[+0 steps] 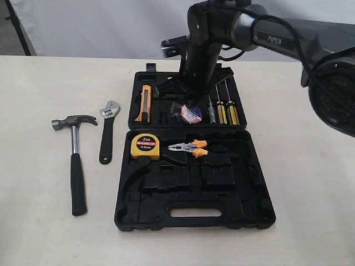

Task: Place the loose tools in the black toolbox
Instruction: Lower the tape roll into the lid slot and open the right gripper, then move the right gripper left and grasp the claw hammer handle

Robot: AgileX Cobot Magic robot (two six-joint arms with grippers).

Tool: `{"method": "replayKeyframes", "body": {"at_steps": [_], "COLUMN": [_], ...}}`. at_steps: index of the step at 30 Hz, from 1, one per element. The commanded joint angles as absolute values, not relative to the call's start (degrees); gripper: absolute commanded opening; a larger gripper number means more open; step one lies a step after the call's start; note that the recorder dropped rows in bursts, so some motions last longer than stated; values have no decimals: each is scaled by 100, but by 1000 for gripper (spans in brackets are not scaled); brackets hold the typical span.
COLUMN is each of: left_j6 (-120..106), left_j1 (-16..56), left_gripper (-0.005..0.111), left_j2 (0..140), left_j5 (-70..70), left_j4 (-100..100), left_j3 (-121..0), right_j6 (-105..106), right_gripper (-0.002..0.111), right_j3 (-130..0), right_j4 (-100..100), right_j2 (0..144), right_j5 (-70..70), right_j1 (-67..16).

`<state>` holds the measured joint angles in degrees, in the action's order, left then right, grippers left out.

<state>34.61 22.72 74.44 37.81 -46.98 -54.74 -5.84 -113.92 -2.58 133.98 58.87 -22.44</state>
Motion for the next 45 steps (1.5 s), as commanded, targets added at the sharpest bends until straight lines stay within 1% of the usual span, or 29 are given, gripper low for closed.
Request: {"method": "replayKeyframes", "body": {"at_steps": [1,6,11,15,21,28,30,31,33,35,36,37,43,44,45], "left_j6": [3520,3520,3520,3520,3520,3520,3520,3520,3520,3520,3520,3520,3520,3520,3520], "left_j1": [2253,2253,2253,2253,2253,2253,2253,2253,2253,2253,2253,2253,2253,2253,2253], "left_gripper": [1,1,1,1,1,1,1,1,1,1,1,1,1,1,1], "left_j2": [7398,7398,7398,7398,7398,7398,7398,7398,7398,7398,7398,7398,7398,7398,7398], "left_j5": [3683,3683,3683,3683,3683,3683,3683,3683,3683,3683,3683,3683,3683,3683,3683], "left_j4": [-4620,-4620,-4620,-4620,-4620,-4620,-4620,-4620,-4620,-4620,-4620,-4620,-4620,-4620,-4620], "left_j3": [-5420,-5420,-5420,-5420,-5420,-5420,-5420,-5420,-5420,-5420,-5420,-5420,-5420,-5420,-5420], "right_j6": [-622,-643,-631,-587,-460,-663,-814,-915,-1009,-1082,-1117,-1159,-1352,-1372,-1372], "right_gripper": [0,0,0,0,-1,0,6,12,27,45,51,54,54,54,51], "right_j3": [-11394,-11394,-11394,-11394,-11947,-13718,-14138,-14313,-14459,-14459,-14459,-14459,-14459,-14459,-14459], "right_j4": [-357,-362,-362,260,450,450,450,450,450,461,461,461,461,449,449], "right_j2": [13683,13601,13086,12727,12916,14067,14452,14613,14820,14957,15005,15064,15399,15444,15472], "right_j5": [5732,5640,5615,5603,6077,6750,6965,6996,6996,6996,6996,6996,6996,6996,6996], "right_j1": [-2211,-2211,-2211,-2364,-3208,-4196,-4336,-4383,-4462,-4516,-4544,-4571,-4716,-4755,-4753]}}
